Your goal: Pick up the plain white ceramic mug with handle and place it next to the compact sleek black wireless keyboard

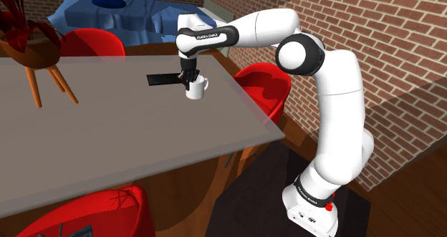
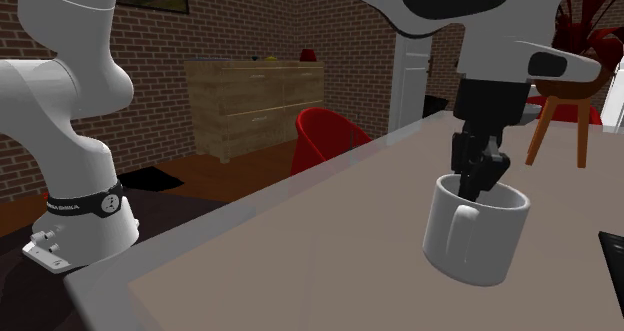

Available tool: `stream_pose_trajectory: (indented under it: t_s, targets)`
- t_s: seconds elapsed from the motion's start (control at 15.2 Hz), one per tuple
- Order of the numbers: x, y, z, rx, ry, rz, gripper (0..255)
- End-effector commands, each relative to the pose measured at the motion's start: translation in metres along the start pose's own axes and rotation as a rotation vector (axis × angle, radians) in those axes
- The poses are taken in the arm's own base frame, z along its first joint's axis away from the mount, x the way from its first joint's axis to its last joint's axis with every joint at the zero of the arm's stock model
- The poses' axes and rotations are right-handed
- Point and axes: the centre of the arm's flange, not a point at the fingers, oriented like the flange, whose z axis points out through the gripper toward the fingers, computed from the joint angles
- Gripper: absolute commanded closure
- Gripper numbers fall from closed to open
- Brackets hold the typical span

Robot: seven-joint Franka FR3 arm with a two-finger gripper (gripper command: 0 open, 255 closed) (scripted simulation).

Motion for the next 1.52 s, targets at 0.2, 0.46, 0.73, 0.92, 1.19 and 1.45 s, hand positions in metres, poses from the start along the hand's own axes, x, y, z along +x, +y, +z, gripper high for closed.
stream_pose_trajectory:
  t_s: [0.2, 0.46, 0.73, 0.92, 1.19, 1.45]
  targets:
    - [0.0, 0.0, 0.001, 0.0, 0.001, 0.0, 255]
    - [0.0, 0.0, 0.001, 0.0, 0.001, 0.0, 0]
    - [0.0, 0.0, 0.001, 0.0, 0.001, 0.0, 0]
    - [0.0, 0.0, -0.039, 0.0, 0.001, 0.0, 0]
    - [0.0, 0.0, -0.049, 0.0, 0.001, 0.0, 0]
    - [0.0, 0.0, -0.049, 0.0, 0.001, 0.0, 0]
